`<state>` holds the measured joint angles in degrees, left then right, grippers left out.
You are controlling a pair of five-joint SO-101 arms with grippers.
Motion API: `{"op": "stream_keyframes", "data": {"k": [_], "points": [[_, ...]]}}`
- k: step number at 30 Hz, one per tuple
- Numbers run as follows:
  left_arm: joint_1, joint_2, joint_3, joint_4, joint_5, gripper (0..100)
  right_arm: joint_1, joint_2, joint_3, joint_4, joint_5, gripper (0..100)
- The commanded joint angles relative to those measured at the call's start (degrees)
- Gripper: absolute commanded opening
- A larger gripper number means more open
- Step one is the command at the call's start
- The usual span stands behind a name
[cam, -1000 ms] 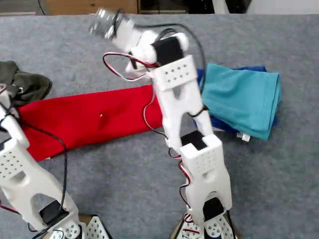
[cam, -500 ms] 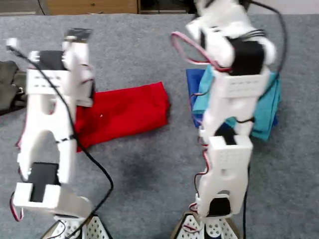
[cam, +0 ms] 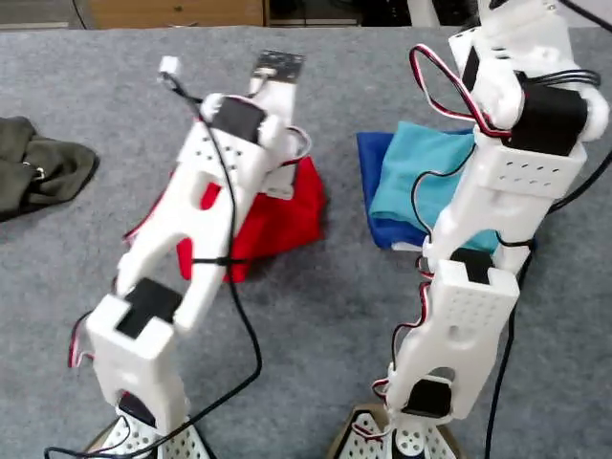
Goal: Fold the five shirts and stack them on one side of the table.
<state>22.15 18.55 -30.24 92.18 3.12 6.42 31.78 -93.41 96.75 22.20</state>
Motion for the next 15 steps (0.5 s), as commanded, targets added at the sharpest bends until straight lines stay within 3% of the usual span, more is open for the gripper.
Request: {"op": "stream_keyframes", "data": {"k": [1, 9, 15], "points": [[0.79, 4.18, -9.41, -0.79, 1.93, 2, 0.66, -2.95, -2.07, -1.49, -0.09, 0.2], [0.35, 13.85, -20.48, 1.32, 6.68, 3, 0.57, -2.86, -1.89, -1.58, -0.09, 0.2], [-0.79, 15.25, -24.44, 1.32, 12.40, 22, -1.98, -3.03, -1.98, -0.35, -0.09, 0.2]]}}
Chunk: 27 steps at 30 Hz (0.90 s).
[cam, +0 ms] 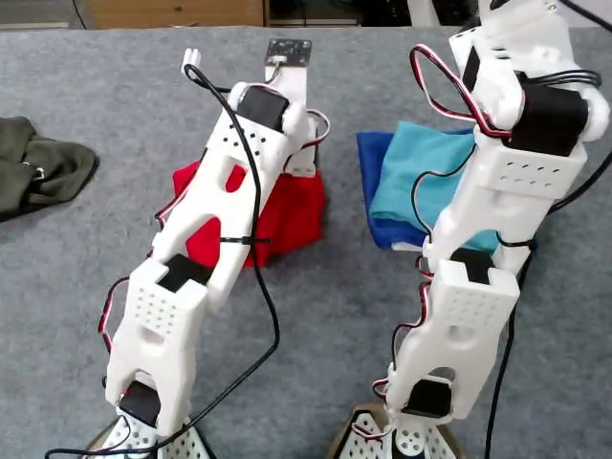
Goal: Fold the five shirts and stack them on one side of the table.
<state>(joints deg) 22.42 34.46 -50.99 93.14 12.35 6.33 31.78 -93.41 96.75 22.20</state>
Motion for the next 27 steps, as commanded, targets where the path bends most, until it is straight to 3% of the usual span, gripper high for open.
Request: {"op": "stream_keyframes", "data": {"k": [1, 5, 11, 18, 22, 27], "points": [[-1.67, -1.01, -3.78, 0.26, 3.87, 22, -2.77, -3.03, -1.98, 0.00, -0.09, 0.2], [-7.12, -1.54, -4.04, 0.62, 3.87, 20, -7.25, -2.77, -1.19, 0.62, -0.09, 0.2], [-20.66, -2.15, -4.13, 5.10, -0.79, 1, -17.19, -2.59, 7.87, 1.14, -0.09, 0.2], [-31.74, -2.86, 0.26, 6.86, -6.33, 2, -29.58, 8.40, 31.52, -10.90, -0.18, 0.2], [-34.20, -2.95, 1.23, 7.65, -8.26, 2, -34.15, 14.90, 32.22, -16.88, -0.18, 0.2], [-37.01, -2.95, 3.60, 7.65, -8.26, 2, -36.79, 21.49, 31.08, -17.05, -0.18, 0.2]]}}
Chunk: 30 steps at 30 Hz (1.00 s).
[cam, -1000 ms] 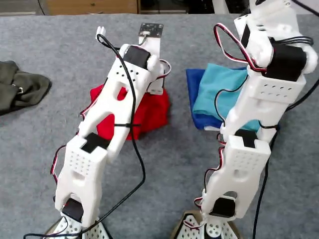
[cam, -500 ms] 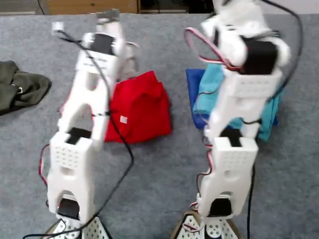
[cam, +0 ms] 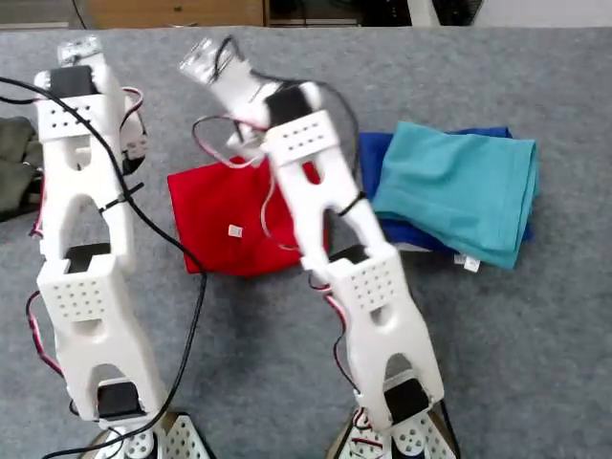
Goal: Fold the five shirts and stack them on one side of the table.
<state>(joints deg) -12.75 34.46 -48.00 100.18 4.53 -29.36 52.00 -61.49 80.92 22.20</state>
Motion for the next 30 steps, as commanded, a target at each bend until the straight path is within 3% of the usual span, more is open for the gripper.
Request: {"op": "stream_keyframes", "data": {"k": [1, 8, 18, 30], "points": [[-2.37, -2.95, 1.23, 0.62, -0.44, 2, -1.10, 2.59, -0.84, -1.32, -0.18, 0.2], [-3.52, -2.95, 2.55, 0.62, -0.53, 2, 0.31, 8.31, -0.92, 0.62, 2.29, 0.2], [-4.31, -7.78, 4.31, 0.62, -0.53, 2, 1.01, 3.91, -8.40, 21.54, 7.74, 0.1], [-6.95, -16.66, 11.87, 0.53, -2.11, 2, 7.43, -6.99, 5.49, 21.45, 5.71, 0.1]]}}
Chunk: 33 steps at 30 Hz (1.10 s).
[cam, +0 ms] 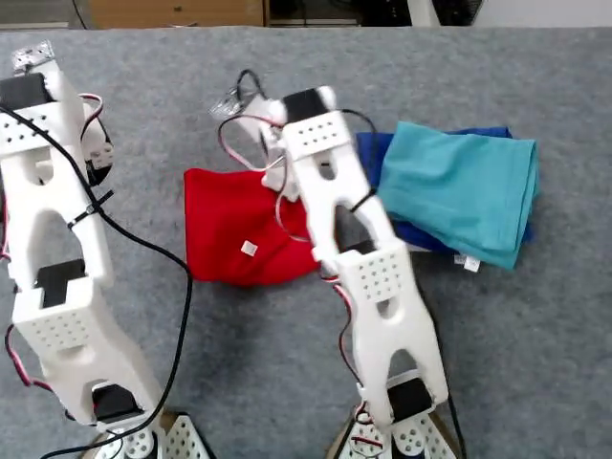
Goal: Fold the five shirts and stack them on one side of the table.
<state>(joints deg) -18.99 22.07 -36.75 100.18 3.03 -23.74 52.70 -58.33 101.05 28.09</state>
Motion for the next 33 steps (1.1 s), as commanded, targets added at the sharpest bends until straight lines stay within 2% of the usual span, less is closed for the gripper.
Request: {"op": "stream_keyframes", "data": {"k": [1, 7, 14, 18, 20, 23, 25, 28, 32, 33], "points": [[-0.70, -4.62, 1.05, 0.53, -0.62, 2, 1.80, -9.80, 3.82, 1.32, -0.09, 0.1], [-0.18, -6.20, 1.58, 0.53, -0.53, 2, 0.40, -18.51, 12.79, -0.44, 0.00, 0.1], [-0.18, -6.55, 1.67, 0.53, -0.62, 2, -4.09, -19.03, 26.86, -16.88, -0.44, 0.2], [-0.70, -6.55, 1.67, 0.62, -0.62, 2, -6.11, -18.77, 26.86, -18.90, -2.29, 1.0], [-1.41, -6.64, 1.67, 0.62, -0.62, 2, -6.11, -18.77, 26.86, -18.90, -3.69, 7.2], [-2.46, -6.64, 1.67, 0.62, -0.62, 2, -5.85, -18.68, 27.38, -18.90, -2.37, 21.4], [-2.64, -6.64, 1.67, 0.62, -0.62, 2, -5.85, -18.68, 27.47, -18.55, -1.49, 26.8], [-2.64, -6.64, 2.55, 0.62, -0.62, 2, -5.85, -18.68, 27.38, -18.55, -1.23, 21.3], [-2.64, -6.64, 4.75, 0.62, -0.70, 2, -5.67, -18.59, 27.47, -18.81, -1.58, 0.5], [-2.64, -6.64, 5.19, 0.62, -0.70, 2, -5.41, -18.59, 27.47, -18.73, -1.67, 0.1]]}}
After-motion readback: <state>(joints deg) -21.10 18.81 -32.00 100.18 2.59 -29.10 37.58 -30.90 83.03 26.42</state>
